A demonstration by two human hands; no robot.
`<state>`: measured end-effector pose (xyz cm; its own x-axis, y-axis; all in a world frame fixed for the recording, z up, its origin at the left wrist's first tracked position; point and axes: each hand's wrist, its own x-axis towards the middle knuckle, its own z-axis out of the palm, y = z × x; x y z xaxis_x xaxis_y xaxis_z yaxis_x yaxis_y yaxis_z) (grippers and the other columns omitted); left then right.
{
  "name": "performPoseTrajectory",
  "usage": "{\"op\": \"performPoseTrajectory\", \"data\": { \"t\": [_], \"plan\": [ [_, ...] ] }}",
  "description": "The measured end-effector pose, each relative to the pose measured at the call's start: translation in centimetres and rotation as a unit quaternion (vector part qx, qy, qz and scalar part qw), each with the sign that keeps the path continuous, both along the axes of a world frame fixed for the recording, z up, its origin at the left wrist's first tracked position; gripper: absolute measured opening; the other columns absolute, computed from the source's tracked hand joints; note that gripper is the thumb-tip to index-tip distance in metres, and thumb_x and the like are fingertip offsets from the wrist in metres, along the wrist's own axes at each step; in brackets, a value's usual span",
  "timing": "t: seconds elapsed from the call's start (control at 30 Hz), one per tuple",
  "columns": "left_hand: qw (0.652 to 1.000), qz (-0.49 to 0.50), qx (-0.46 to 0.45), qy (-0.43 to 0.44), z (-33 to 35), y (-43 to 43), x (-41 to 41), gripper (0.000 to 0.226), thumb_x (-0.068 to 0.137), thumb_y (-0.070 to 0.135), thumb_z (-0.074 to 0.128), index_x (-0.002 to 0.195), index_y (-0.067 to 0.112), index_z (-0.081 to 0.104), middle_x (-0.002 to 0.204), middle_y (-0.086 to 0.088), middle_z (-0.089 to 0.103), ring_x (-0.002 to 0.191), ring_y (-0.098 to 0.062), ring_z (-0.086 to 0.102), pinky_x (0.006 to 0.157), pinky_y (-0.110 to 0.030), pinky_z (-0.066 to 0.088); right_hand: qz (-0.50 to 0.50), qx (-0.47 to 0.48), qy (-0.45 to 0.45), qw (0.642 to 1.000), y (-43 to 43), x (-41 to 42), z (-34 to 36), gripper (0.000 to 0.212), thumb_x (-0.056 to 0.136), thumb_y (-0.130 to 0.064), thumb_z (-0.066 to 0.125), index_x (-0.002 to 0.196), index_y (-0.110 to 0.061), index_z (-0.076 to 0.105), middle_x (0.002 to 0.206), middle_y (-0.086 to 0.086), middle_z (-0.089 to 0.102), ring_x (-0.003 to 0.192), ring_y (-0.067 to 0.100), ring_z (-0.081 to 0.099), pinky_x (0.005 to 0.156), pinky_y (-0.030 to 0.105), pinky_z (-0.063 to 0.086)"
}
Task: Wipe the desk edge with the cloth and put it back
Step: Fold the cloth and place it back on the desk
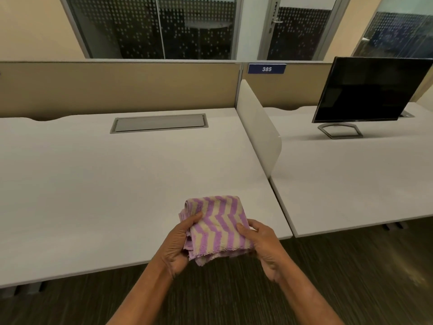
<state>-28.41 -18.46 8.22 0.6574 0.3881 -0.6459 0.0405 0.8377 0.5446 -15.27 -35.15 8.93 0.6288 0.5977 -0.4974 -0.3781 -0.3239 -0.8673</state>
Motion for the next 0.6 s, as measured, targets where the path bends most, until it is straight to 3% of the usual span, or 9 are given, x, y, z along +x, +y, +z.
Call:
{"op": "performPoseTrajectory", "data": {
  "t": [0.1, 0.2, 0.37, 0.6],
  "plan": [
    [0.999, -0.023, 0.042, 0.025, 0.2, 1.8, -0.2, 0.038, 0.084, 0.019, 0.08, 0.118, 0.007, 0.068, 0.113, -0.02, 0.078, 0.113, -0.038, 0.071, 0.108, -0.057, 0.05, -0.02, 0.016, -0.022, 0.999, 1.7, -0.1, 0.5, 0.039, 0.087, -0.04, 0.074, 0.12, -0.021, 0.065, 0.11, 0.005, 0.077, 0.099, 0.02, 0.074, 0.069, 0.027, 0.059],
    [0.991, -0.062, 0.107, 0.051, 0.5, 3.3, -0.1, 0.035, 0.086, 0.023, 0.077, 0.117, 0.008, 0.068, 0.103, -0.015, 0.081, 0.102, -0.034, 0.074, 0.092, -0.047, 0.059, -0.061, 0.033, -0.036, 0.997, 3.5, 0.2, 0.7, 0.033, 0.089, -0.033, 0.074, 0.119, -0.019, 0.065, 0.11, 0.006, 0.076, 0.098, 0.019, 0.075, 0.072, 0.028, 0.062],
    [0.981, -0.107, 0.153, 0.053, 0.3, 5.6, 0.6, 0.044, 0.084, 0.019, 0.08, 0.123, 0.004, 0.067, 0.11, -0.018, 0.079, 0.093, -0.032, 0.075, 0.081, -0.045, 0.063, -0.09, 0.048, -0.074, 0.992, 5.8, 1.8, 0.3, 0.02, 0.092, -0.03, 0.073, 0.11, -0.025, 0.066, 0.107, 0.005, 0.077, 0.092, 0.016, 0.076, 0.067, 0.023, 0.061],
    [0.972, -0.067, 0.212, 0.074, -0.5, 8.4, 5.8, 0.045, 0.085, 0.011, 0.079, 0.127, 0.009, 0.063, 0.109, -0.017, 0.078, 0.082, -0.027, 0.077, 0.066, -0.035, 0.063, -0.078, 0.052, -0.092, 0.991, 9.3, 6.7, -1.0, 0.029, 0.094, -0.031, 0.07, 0.12, -0.019, 0.065, 0.11, 0.007, 0.076, 0.097, 0.02, 0.076, 0.067, 0.023, 0.059]
  ]
}}
